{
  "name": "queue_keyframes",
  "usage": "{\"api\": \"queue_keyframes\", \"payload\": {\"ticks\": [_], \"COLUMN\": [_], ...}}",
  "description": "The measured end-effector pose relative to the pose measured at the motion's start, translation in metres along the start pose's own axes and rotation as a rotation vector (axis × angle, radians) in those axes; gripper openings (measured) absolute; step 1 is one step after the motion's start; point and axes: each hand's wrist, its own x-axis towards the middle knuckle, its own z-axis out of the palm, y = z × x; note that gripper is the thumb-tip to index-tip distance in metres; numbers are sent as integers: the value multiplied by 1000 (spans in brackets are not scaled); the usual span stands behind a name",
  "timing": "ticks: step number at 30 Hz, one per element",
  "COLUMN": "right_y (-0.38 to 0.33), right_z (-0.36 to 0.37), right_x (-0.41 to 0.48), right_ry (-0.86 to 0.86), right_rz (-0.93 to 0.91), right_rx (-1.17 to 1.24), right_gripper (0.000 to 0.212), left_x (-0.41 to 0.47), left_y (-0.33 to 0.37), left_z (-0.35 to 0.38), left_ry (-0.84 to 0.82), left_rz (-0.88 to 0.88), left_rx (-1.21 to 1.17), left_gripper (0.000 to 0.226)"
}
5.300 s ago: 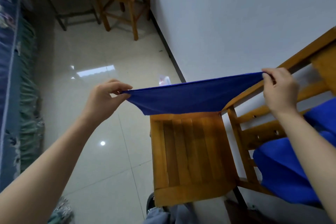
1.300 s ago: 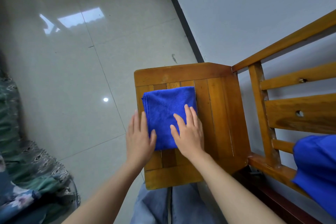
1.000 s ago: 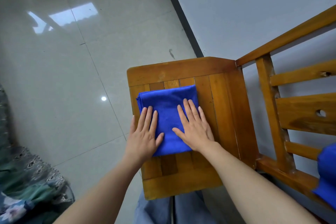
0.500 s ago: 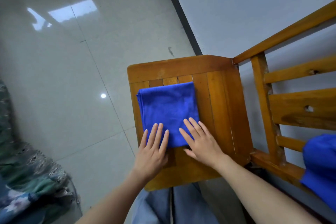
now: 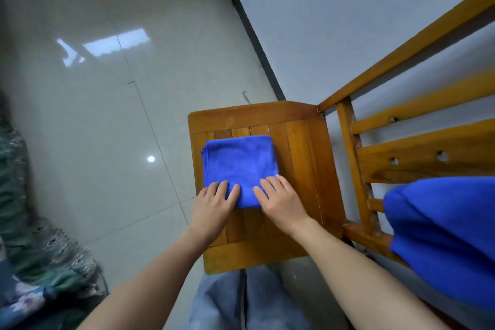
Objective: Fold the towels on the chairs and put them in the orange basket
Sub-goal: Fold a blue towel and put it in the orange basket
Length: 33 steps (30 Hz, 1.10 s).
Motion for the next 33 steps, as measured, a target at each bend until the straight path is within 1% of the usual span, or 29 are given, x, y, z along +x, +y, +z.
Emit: {"api": "queue_keyframes", "payload": {"ticks": [2, 5, 6, 8, 10, 13, 15, 18, 21, 24, 26, 30, 33], "right_y": [-4, -3, -1, 1, 3, 4, 1, -13, -43, -81, -106, -166, -212], "right_z": [-38, -93, -115, -154, -187, -239, -275, -324, -375, -421, -445, -491, -523], "right_x": [10, 23, 34, 57, 81, 124, 157, 200, 234, 260, 273, 292, 300], "right_ry": [-11, -33, -13, 37, 103, 249, 314, 394, 524, 631, 690, 763, 822], "right_rz": [-4, -43, -76, -136, -207, -349, -436, -511, -609, -696, -746, -876, -919], "right_rx": [29, 47, 44, 26, -2, -49, -74, -99, -108, -169, -214, -277, -306], "right_gripper": [18, 15, 14, 19, 20, 14, 17, 18, 15, 15, 17, 28, 22], "left_x": [3, 1, 3, 3, 5, 8, 9, 6, -10, -36, -57, -112, -153], "left_y": [7, 17, 19, 20, 18, 10, 2, -13, -30, -48, -60, -87, -101], "left_z": [-41, -97, -121, -165, -202, -260, -302, -361, -415, -466, -499, -556, -596], "left_ry": [11, -28, -21, 24, 83, 206, 293, 417, 550, 669, 728, 831, 864], "left_rz": [-14, -38, -47, -71, -113, -166, -201, -238, -277, -279, -251, -190, -152], "left_rx": [4, -15, 1, 41, 89, 195, 261, 351, 452, 559, 623, 769, 863], "left_gripper": [36, 66, 72, 77, 74, 68, 67, 67, 57, 34, 32, 31, 31]}}
